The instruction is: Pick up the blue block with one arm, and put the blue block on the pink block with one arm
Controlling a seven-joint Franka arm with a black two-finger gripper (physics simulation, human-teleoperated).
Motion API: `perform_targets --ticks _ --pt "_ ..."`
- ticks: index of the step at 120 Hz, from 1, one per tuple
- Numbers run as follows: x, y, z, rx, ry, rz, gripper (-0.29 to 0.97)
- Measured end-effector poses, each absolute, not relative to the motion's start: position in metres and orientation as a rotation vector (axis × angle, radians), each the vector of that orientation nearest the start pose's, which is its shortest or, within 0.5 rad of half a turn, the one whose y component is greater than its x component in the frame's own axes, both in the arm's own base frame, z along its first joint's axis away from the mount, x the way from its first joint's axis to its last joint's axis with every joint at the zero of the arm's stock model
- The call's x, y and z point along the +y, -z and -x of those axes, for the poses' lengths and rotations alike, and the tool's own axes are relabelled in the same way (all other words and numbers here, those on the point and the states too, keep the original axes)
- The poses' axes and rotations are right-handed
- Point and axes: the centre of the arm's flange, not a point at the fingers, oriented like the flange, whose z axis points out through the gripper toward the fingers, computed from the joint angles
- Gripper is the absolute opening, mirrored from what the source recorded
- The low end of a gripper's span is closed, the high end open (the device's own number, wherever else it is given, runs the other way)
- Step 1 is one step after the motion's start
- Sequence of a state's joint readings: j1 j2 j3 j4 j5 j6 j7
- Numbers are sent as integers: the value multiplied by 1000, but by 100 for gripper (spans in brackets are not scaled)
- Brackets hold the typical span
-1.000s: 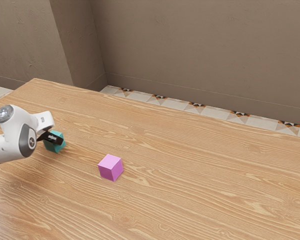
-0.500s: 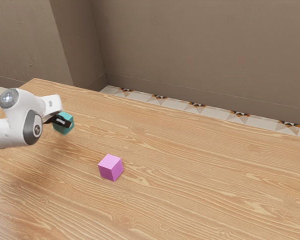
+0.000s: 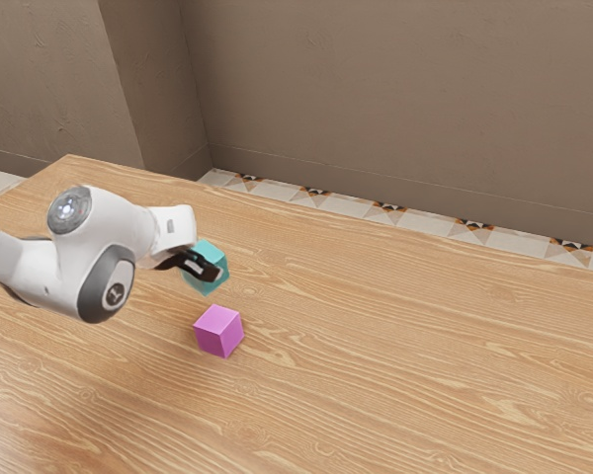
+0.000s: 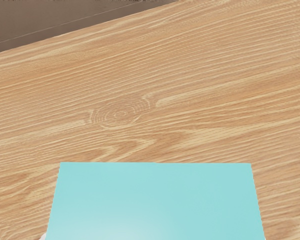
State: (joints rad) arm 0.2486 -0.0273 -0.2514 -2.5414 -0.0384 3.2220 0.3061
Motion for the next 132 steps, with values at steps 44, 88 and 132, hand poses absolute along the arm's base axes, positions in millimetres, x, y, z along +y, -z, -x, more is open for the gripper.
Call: perform_targets --ticks 44,88,132 --pt "31 -349 -488 35 1015 2915 40" --pt "-25 -340 -485 21 1012 3000 40" --pt "-3 -327 -485 -152 975 3020 50"
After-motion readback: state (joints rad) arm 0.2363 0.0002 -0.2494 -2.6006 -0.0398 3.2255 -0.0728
